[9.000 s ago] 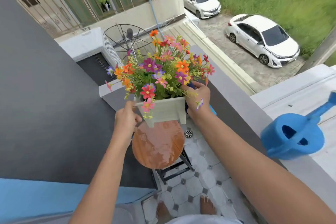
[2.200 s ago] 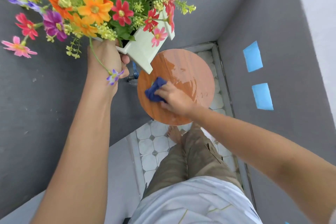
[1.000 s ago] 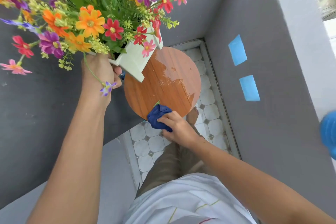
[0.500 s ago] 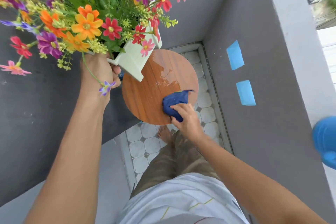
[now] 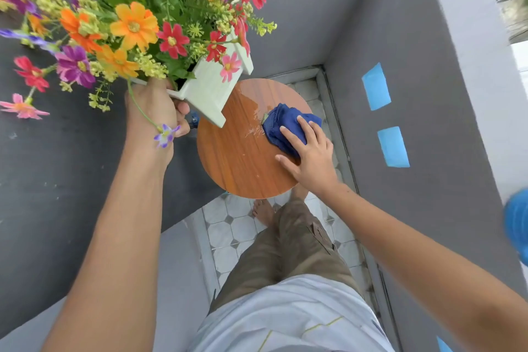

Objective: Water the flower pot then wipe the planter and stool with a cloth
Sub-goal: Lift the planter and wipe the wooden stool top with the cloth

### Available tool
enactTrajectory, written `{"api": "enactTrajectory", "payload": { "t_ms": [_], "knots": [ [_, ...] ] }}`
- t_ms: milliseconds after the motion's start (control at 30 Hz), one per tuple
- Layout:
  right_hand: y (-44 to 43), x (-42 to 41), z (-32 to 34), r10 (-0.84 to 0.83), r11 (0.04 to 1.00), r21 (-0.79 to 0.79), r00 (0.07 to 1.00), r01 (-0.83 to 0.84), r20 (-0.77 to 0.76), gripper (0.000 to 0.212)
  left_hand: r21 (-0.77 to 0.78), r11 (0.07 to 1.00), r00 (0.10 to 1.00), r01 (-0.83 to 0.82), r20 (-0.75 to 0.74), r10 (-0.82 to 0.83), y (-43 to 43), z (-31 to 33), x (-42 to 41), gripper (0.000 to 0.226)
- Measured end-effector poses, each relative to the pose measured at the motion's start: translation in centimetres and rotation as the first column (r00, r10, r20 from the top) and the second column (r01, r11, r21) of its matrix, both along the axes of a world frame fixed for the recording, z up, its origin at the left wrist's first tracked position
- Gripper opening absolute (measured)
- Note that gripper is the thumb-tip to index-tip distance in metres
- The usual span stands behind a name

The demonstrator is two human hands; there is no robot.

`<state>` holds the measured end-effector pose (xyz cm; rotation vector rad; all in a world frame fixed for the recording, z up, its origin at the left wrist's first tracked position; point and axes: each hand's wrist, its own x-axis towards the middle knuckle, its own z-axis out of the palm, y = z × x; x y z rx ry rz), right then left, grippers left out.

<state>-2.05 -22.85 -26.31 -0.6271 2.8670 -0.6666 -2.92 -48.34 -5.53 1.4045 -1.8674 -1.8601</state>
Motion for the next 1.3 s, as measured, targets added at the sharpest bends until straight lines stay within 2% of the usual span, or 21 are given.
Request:
{"api": "enactTrajectory", "payload": {
  "t_ms": [133,267,300,367,467,533,567,633,700,767,833,900,933,967,1033,1067,1100,1133,1200,1267,1300],
  "knots": [
    [1.0,-4.3,-0.9,0.091,0.987,0.137,0.995,-0.084,-0.050,0.061,-0.025,1.000,0.999,-0.005,0.051,0.006,0.0,0.4,0.1,0.031],
    [-2.1,-3.7,-1.5,-0.109,0.993,-0.052,0.993,0.111,0.036,0.056,-0.025,1.000,0.997,-0.009,0.075,0.011,-0.7,0.4,0.0,0.023],
    [-3.4,-1.8,-1.5,-0.066,0.994,-0.083,0.997,0.068,0.035,0.056,-0.025,1.000,0.997,-0.015,0.076,0.017,-0.8,0.5,0.1,0.023],
    [-4.9,3.1,-1.5,0.185,0.976,-0.116,0.983,-0.184,0.000,0.058,-0.020,1.000,0.997,-0.021,0.072,0.023,-0.8,0.6,0.1,0.024],
    [-4.2,7.4,-1.7,0.568,0.819,-0.078,0.822,-0.569,-0.038,0.053,-0.024,1.000,0.999,-0.010,0.044,0.011,-1.3,1.0,-0.2,0.023],
    [-3.1,5.5,-2.1,0.676,0.733,-0.026,0.731,-0.680,-0.092,0.051,-0.035,0.999,1.000,-0.001,0.024,0.002,-1.8,1.3,-0.4,0.023],
    [-2.9,3.5,-2.2,0.677,0.732,-0.001,0.728,-0.681,-0.113,0.053,-0.039,0.999,1.000,-0.002,0.015,0.003,-2.0,1.5,-0.6,0.022],
    [-3.3,-1.7,-2.5,0.537,0.842,0.026,0.833,-0.539,-0.132,0.053,-0.053,0.999,1.000,-0.005,-0.003,0.005,-2.3,2.0,-0.9,0.022],
    [-4.4,-6.9,-1.9,0.246,0.969,0.031,0.961,-0.244,-0.128,0.051,-0.065,0.998,1.000,-0.014,-0.023,0.012,-2.6,2.6,-1.1,0.022],
    [-6.1,-9.6,-0.7,-0.007,1.000,0.000,0.996,0.007,-0.085,0.050,-0.064,0.998,0.999,-0.019,-0.041,0.016,-2.8,3.0,-1.3,0.020],
    [-8.3,-9.0,-0.1,-0.065,0.995,0.069,0.992,0.072,-0.106,0.050,-0.060,0.998,0.999,-0.016,-0.047,0.013,-2.8,3.3,-1.6,0.018],
    [-10.7,-5.9,-0.2,0.092,0.995,0.043,0.990,-0.088,-0.105,0.052,-0.054,0.998,0.999,-0.021,-0.046,0.018,-2.8,3.3,-1.7,0.016],
    [-11.6,-3.9,-0.5,0.224,0.974,-0.010,0.970,-0.226,-0.089,0.056,-0.050,0.998,0.999,-0.024,-0.046,0.022,-2.9,3.3,-1.7,0.017],
    [-12.3,-1.6,-1.0,0.406,0.912,-0.031,0.910,-0.410,-0.089,0.058,-0.049,0.998,0.999,-0.025,-0.040,0.023,-3.0,3.2,-1.8,0.019],
    [-12.3,1.2,-1.4,0.755,0.653,0.034,0.648,-0.756,-0.101,0.054,-0.044,0.999,0.999,-0.029,-0.023,0.028,-3.0,3.0,-1.8,0.025],
    [-11.9,0.8,-1.7,0.836,0.545,0.059,0.538,-0.836,-0.102,0.051,-0.037,0.999,0.999,-0.031,-0.018,0.031,-3.0,2.9,-1.9,0.026],
    [-11.6,-0.5,-1.6,0.855,0.514,0.065,0.504,-0.856,-0.123,0.050,-0.033,0.999,0.999,-0.030,-0.018,0.030,-3.0,2.8,-1.9,0.025],
    [-11.7,-2.4,-1.9,0.831,0.549,0.076,0.533,-0.833,-0.160,0.050,-0.033,0.999,0.999,-0.029,-0.024,0.028,-3.0,2.7,-1.9,0.025],
    [-12.1,-6.9,-2.2,0.651,0.756,0.069,0.736,-0.651,-0.186,0.053,-0.036,0.999,0.999,-0.031,-0.045,0.030,-3.0,2.7,-2.0,0.024],
    [-12.3,-10.9,-2.0,0.272,0.962,0.027,0.951,-0.271,-0.148,0.053,-0.047,0.998,0.998,-0.030,-0.048,0.028,-3.1,2.5,-1.7,0.024],
    [-12.5,-11.9,-1.9,0.072,0.997,-0.001,0.993,-0.072,-0.098,0.052,-0.051,0.998,0.999,-0.027,-0.043,0.025,-3.1,2.5,-1.6,0.025]
  ]
}}
